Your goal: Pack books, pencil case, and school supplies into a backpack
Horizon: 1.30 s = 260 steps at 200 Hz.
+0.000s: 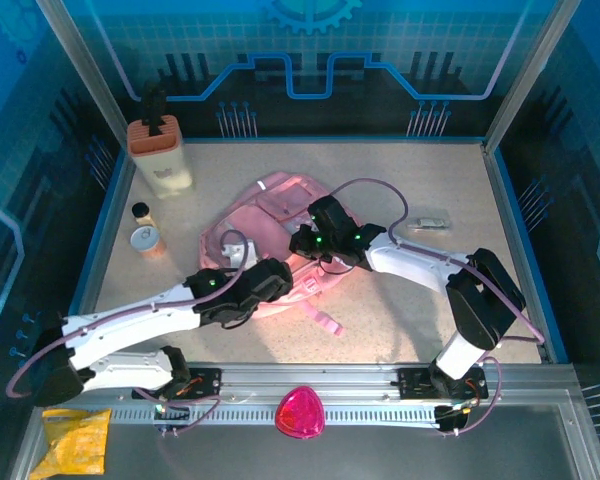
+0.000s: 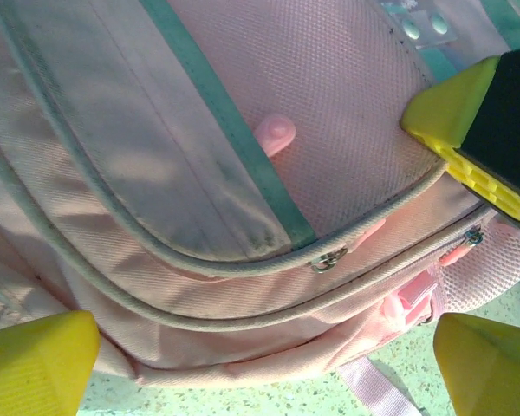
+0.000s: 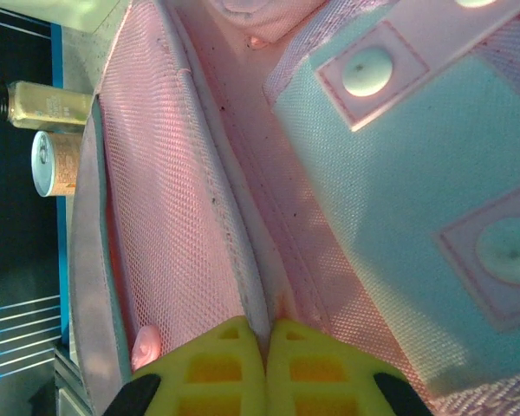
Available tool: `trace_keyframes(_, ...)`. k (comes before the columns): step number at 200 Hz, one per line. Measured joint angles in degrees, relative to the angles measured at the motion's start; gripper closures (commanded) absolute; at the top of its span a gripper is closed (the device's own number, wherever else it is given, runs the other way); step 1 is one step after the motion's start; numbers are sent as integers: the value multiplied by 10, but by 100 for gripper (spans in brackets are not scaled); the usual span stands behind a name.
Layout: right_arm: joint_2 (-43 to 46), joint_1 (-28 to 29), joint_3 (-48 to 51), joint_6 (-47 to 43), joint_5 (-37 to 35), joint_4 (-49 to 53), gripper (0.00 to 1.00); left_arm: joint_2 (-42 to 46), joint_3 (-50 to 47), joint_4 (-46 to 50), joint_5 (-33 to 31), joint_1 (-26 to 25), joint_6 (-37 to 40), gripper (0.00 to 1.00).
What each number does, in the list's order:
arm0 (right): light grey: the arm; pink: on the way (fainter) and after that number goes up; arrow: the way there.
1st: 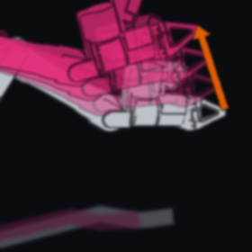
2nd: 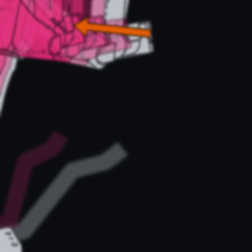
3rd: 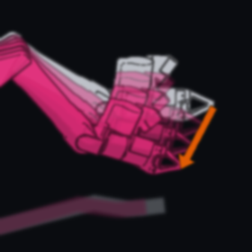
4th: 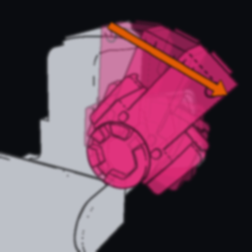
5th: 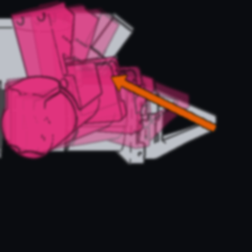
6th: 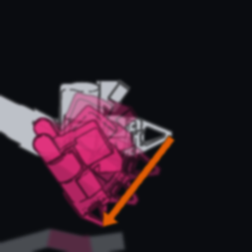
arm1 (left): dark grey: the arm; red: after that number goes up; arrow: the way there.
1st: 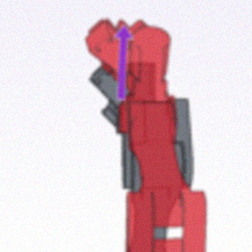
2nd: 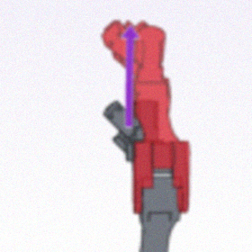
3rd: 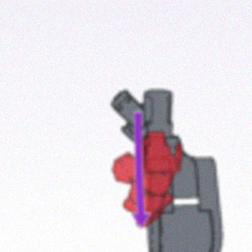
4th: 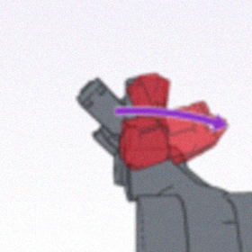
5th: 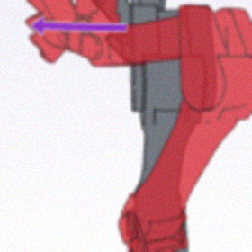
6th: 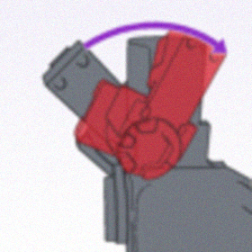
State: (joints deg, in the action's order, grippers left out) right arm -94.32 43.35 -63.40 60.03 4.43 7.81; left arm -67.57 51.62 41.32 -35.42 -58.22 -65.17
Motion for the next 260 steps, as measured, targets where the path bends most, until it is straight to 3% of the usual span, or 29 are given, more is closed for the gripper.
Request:
trace_keyframes(87,2,4,4,37,-2,-17,100,-120,23,-13,-38,13,-78,1)
trace_keyframes(147,3,9,17,54,-10,-45,100,-138,27,-31,-44,34,-106,1)
trace_keyframes(177,3,11,21,56,-11,-60,100,-155,43,-17,-44,39,-135,17)
trace_keyframes(218,3,14,21,56,-10,-70,100,-151,46,-1,-45,40,-157,50)
trace_keyframes(260,3,20,21,56,-9,-75,100,-118,23,-1,-40,42,-154,74)
